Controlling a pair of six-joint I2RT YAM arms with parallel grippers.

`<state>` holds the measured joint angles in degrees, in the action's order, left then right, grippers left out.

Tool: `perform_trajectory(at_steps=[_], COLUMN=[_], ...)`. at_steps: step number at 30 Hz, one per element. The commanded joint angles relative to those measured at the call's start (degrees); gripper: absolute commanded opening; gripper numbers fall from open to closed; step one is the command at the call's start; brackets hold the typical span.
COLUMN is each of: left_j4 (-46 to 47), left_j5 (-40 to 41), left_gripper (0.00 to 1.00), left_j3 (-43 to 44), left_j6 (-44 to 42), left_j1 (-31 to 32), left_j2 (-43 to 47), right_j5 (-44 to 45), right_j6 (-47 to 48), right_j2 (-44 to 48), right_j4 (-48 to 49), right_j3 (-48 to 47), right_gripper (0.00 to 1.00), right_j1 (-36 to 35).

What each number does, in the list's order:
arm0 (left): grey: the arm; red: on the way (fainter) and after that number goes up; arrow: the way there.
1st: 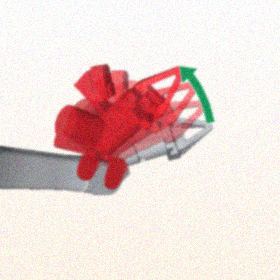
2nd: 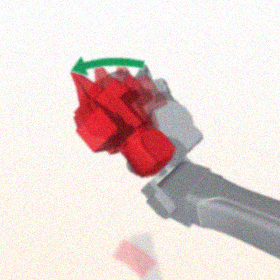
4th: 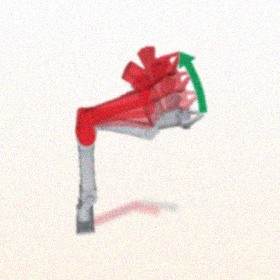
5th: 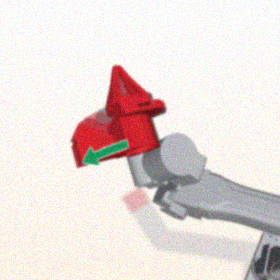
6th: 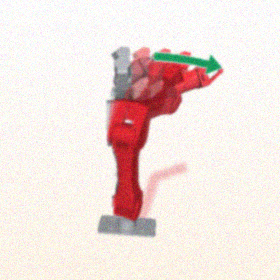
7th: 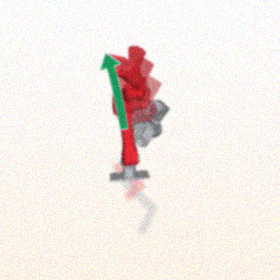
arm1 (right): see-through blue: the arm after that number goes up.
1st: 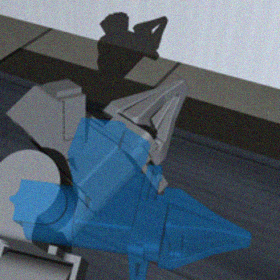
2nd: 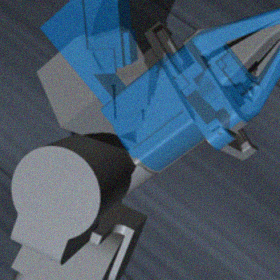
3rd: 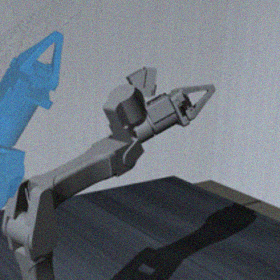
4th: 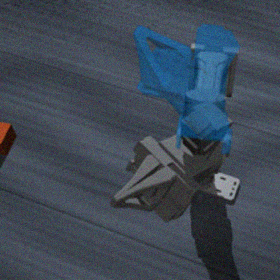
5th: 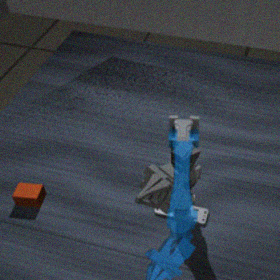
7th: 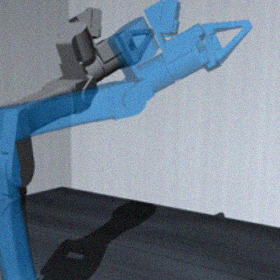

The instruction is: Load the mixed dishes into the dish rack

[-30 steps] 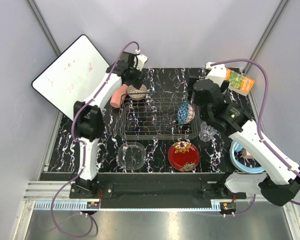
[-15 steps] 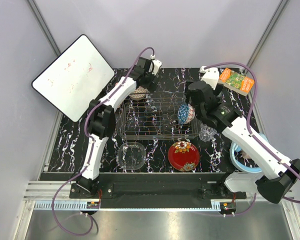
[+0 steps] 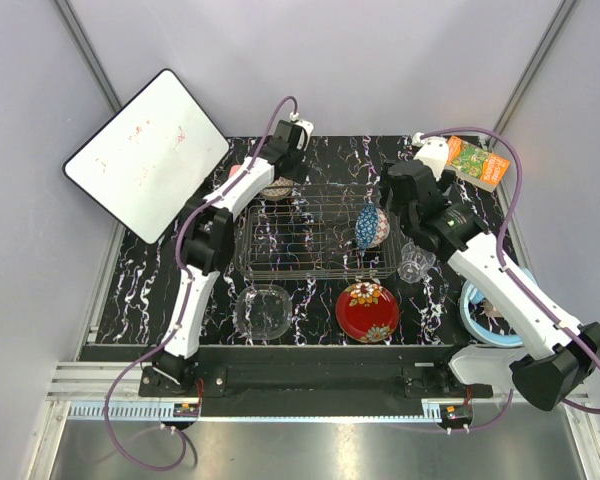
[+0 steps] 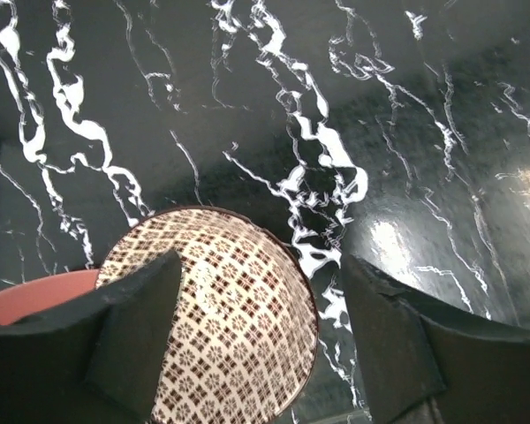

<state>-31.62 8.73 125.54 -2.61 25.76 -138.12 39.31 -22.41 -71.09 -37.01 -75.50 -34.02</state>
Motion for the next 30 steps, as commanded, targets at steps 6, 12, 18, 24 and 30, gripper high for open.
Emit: perform_trajectory(at_steps=[6,12,18,24,30], left_j4=[-2.22,-2.66,-2.75,-2.84,-4.07], left_j5=[1.20,1.81,1.20,0.68,0.32], left_gripper=[0.69,0.63,0.38,0.17,0.00], left_j3=[0.85,0.32,0.41,0.67,0.94], left_j6=[8.50,9.11,9.47,9.47,9.47], left_j1=[0.26,0.17,0.17,0.17,0.26], left_j2=[-2.94,-3.73,-4.26,-3.47,-0.58], right_j5=[-2.48,-3.89,-4.59,-4.77,-4.24], right_j6=[-0.88,-1.40,-1.76,-1.75,-1.40], right_j2=[0.25,-1.59,-2.30,-2.82,-2.83], right_j4=[3.00,3.00,3.09,3.18,3.26], right_j3=[0.71,0.27,0.27,0.27,0.53], right_gripper=[0.93,0.93,0.93,0.92,0.92], right_j1=[2.03,2.91,3.26,3.35,3.43])
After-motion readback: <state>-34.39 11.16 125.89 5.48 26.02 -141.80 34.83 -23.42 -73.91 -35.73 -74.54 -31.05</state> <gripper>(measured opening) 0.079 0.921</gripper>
